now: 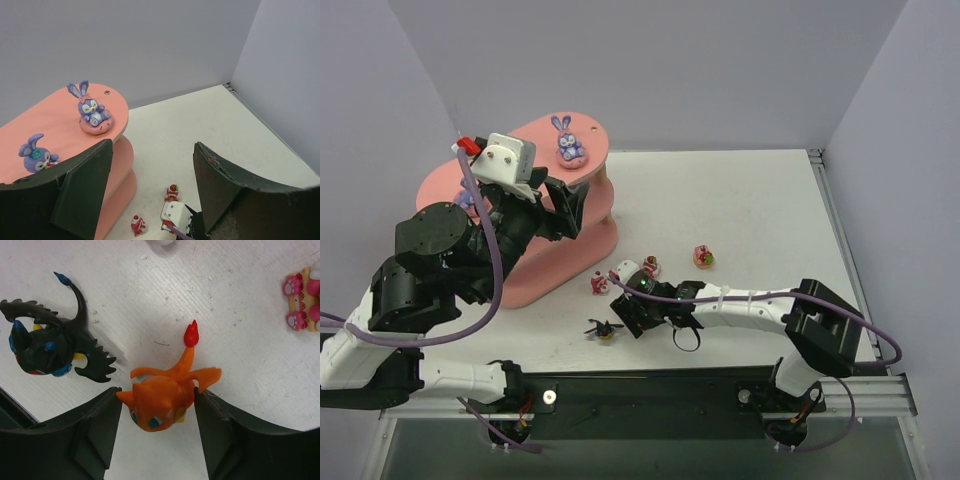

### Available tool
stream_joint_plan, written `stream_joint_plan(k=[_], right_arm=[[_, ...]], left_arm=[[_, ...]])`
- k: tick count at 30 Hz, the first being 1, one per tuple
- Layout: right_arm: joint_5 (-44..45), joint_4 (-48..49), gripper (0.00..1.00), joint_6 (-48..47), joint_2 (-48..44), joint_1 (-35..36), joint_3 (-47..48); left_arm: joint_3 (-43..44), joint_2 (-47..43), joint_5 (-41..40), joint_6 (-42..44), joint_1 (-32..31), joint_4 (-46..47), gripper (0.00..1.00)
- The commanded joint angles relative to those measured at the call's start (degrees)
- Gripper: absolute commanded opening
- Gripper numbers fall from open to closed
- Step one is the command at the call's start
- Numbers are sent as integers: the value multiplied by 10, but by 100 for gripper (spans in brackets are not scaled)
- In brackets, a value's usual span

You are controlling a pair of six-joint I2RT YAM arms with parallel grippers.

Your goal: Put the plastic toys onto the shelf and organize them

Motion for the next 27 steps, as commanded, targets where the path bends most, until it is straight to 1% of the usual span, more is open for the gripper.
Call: stream_joint_plan(k=[1, 2, 4, 5, 6, 8, 9, 10, 14, 16, 20, 22, 23, 27], right_arm=[[28, 6, 56, 3, 9, 3, 29], [31, 2, 47, 3, 9, 3, 33], [35, -2, 37, 4, 7, 3, 37], [37, -14, 27, 5, 7, 2, 39], [38, -25, 21, 5, 5, 2, 44], [44, -36, 12, 8, 0, 2, 49], [48, -40, 10, 10, -11, 2, 52], [51, -39, 6, 12, -17, 1, 53], [45, -40, 4, 23, -62, -18, 65], [41, -39, 4, 24, -91, -34, 86], [-9, -16, 4, 21, -122, -81, 140], [-46, -9, 6, 20, -121, -115, 179], [-65, 19, 7, 17, -110, -124, 194], [-102, 46, 9, -5, -56, -148, 268]], left_arm=[[11, -3, -7, 3, 0, -18, 75], [12, -3, -7, 2, -1, -22, 75], [11, -4, -9, 1, 0, -23, 75], [11, -4, -11, 1, 0, -23, 75], [11, -5, -12, 1, -1, -24, 75], [12, -9, -20, -1, -1, -26, 75], [11, -11, -23, -5, 0, -27, 75], [10, -14, -25, -6, 0, -25, 75], [-1, -33, -30, -9, -1, -16, 75], [-3, -41, -33, -11, -1, -14, 75], [1, -51, -45, -11, 0, -19, 75], [6, -50, -56, -11, 0, -25, 75], [8, -48, -60, -9, 0, -28, 75], [19, -37, -87, -1, 0, -40, 75]])
